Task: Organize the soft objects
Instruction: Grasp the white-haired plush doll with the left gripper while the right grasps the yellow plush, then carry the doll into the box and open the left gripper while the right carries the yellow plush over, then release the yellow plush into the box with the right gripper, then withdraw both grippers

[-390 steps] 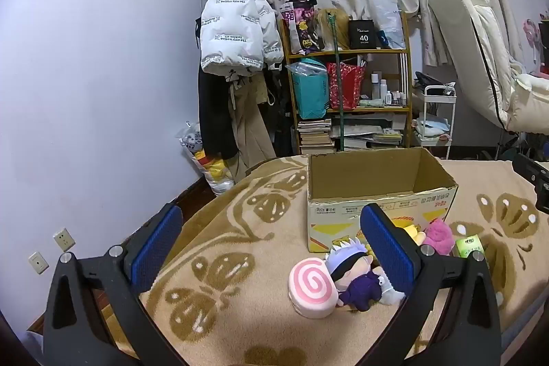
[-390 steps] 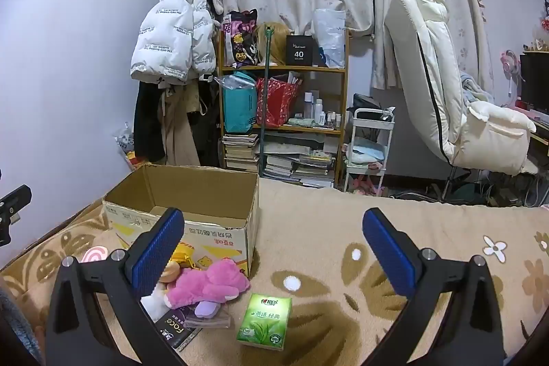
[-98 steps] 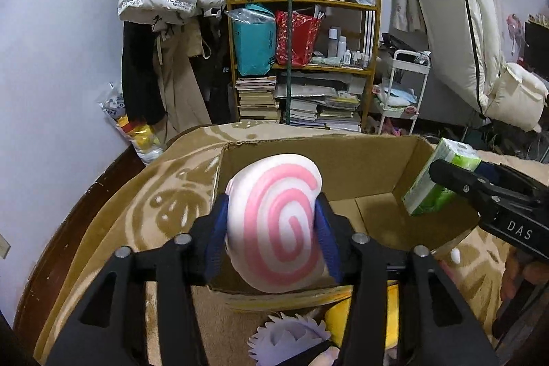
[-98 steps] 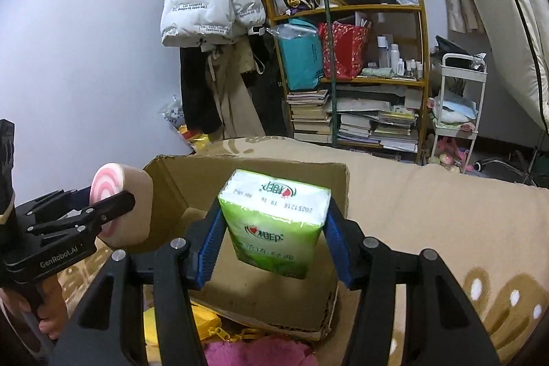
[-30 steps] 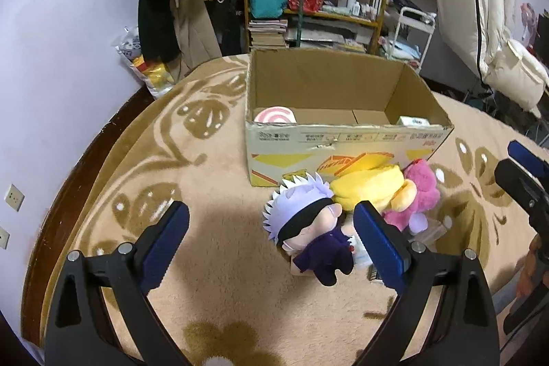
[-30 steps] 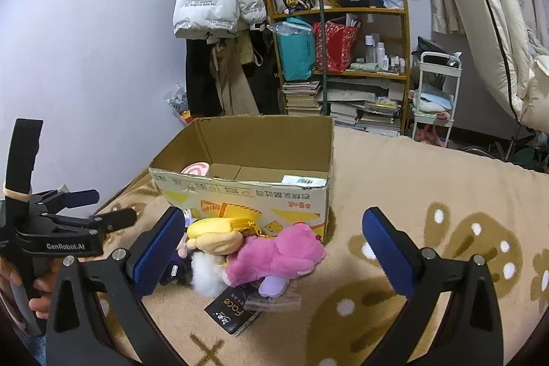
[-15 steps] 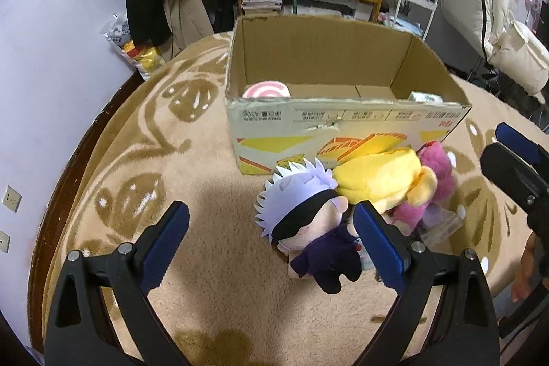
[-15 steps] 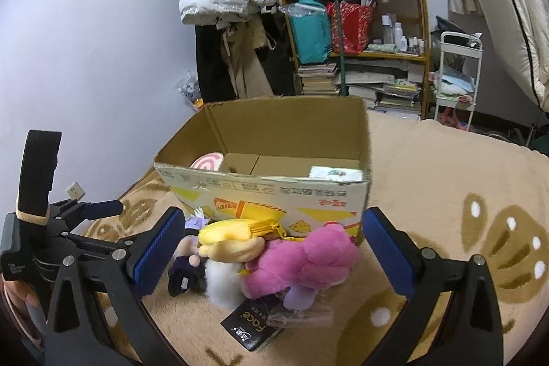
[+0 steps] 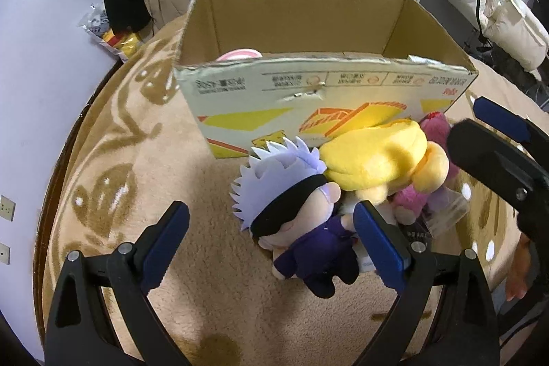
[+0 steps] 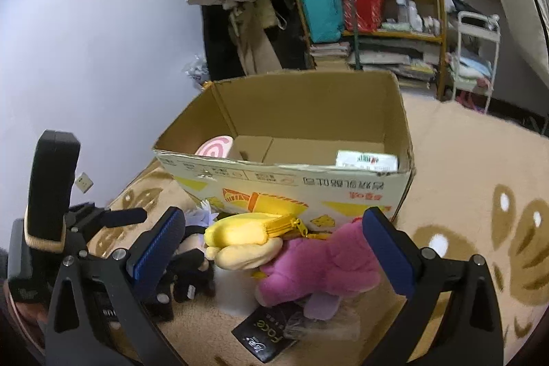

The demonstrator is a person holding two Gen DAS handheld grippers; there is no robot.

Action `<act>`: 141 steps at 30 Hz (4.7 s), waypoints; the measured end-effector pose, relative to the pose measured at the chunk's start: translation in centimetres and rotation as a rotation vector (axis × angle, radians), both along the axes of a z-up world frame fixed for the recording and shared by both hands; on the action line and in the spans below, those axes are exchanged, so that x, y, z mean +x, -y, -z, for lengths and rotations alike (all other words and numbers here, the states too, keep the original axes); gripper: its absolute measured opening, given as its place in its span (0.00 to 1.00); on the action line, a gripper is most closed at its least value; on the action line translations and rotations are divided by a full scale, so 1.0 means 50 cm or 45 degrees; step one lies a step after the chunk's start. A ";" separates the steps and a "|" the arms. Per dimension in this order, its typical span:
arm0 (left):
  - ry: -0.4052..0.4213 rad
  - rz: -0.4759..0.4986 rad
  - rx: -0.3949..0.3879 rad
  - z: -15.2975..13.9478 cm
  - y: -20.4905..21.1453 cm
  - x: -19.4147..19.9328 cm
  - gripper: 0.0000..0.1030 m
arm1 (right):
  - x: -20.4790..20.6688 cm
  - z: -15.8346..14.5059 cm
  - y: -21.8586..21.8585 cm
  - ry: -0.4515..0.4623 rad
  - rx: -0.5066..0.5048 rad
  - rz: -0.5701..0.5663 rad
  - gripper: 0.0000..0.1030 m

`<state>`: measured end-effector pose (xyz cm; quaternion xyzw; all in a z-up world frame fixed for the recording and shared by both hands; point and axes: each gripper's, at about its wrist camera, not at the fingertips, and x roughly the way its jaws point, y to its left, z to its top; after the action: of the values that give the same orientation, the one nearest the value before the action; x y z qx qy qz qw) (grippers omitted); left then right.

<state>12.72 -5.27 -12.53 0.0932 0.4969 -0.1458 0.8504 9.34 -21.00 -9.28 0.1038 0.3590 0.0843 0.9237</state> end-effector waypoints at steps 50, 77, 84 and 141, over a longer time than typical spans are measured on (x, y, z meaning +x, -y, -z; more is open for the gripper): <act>-0.141 -0.142 -0.139 0.035 -0.048 0.021 0.61 | -0.014 0.011 -0.013 -0.116 0.005 -0.032 0.60; 0.372 -0.163 -0.192 -0.133 -0.098 -0.118 0.54 | -0.146 -0.120 0.000 0.241 -0.007 0.056 0.56; 0.560 -0.107 -0.171 -0.221 -0.075 -0.187 0.54 | -0.182 -0.204 0.010 0.397 -0.002 0.080 0.56; 0.526 -0.021 -0.185 -0.150 0.016 0.075 0.84 | 0.071 -0.067 0.082 0.148 0.008 0.078 0.73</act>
<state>16.45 -6.06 -5.03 0.0555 0.3009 -0.1520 0.9398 12.89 -25.11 -5.94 0.1125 0.3010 0.0632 0.9449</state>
